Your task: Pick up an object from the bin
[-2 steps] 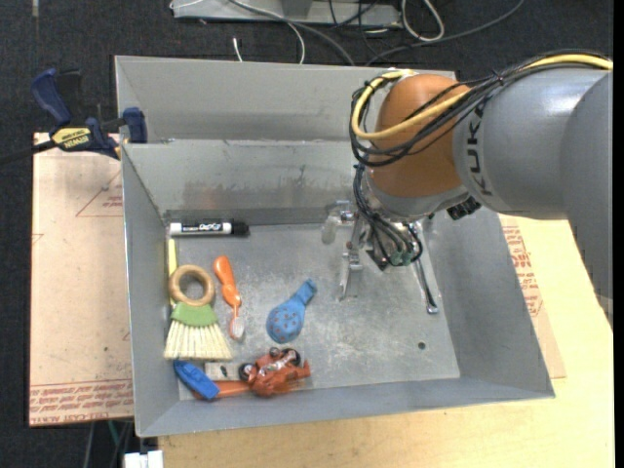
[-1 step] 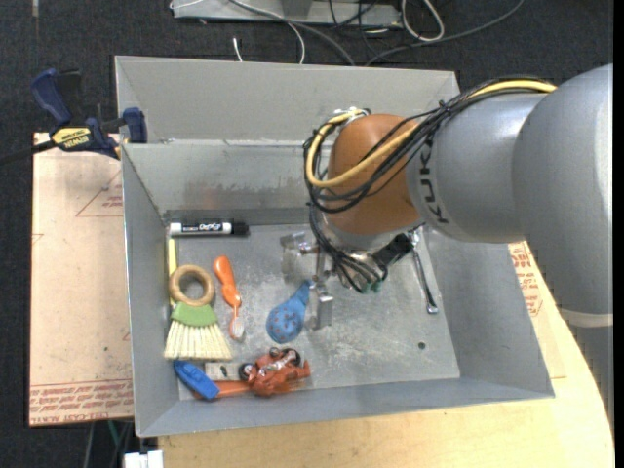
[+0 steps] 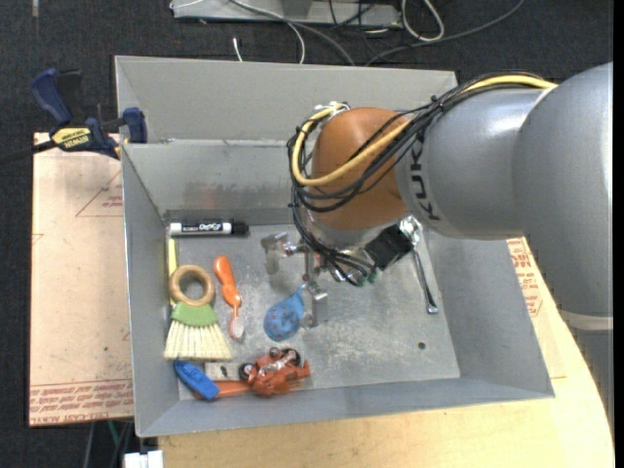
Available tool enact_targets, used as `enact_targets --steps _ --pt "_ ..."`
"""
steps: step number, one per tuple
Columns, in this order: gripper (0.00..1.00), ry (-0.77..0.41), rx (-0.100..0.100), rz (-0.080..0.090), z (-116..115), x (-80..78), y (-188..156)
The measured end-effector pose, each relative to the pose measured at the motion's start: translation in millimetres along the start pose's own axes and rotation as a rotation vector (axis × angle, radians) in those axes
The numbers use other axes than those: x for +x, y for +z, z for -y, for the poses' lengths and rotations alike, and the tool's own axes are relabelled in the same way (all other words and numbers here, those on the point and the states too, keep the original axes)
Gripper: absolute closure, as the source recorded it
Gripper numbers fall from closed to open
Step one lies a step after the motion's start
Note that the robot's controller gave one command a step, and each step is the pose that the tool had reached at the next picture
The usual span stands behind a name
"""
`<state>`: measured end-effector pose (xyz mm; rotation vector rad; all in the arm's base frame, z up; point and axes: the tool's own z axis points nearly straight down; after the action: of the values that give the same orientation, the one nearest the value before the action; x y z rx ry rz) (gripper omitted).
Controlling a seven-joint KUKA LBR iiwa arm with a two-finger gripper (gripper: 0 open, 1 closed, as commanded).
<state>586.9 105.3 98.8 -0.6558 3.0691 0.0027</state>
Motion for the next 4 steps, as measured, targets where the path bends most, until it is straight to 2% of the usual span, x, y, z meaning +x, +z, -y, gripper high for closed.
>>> enact_targets --steps 1,2,3,4 --pt "0.0 -0.297 -0.005 -0.002 -33 -2.2 -1" --pt "0.0 -0.298 0.0 0.004 -10 -4.7 30" --pt "1.0 -0.605 -0.004 0.014 -6 -4.3 27" --pt "1.0 -0.604 -0.004 0.014 -6 -4.3 27"
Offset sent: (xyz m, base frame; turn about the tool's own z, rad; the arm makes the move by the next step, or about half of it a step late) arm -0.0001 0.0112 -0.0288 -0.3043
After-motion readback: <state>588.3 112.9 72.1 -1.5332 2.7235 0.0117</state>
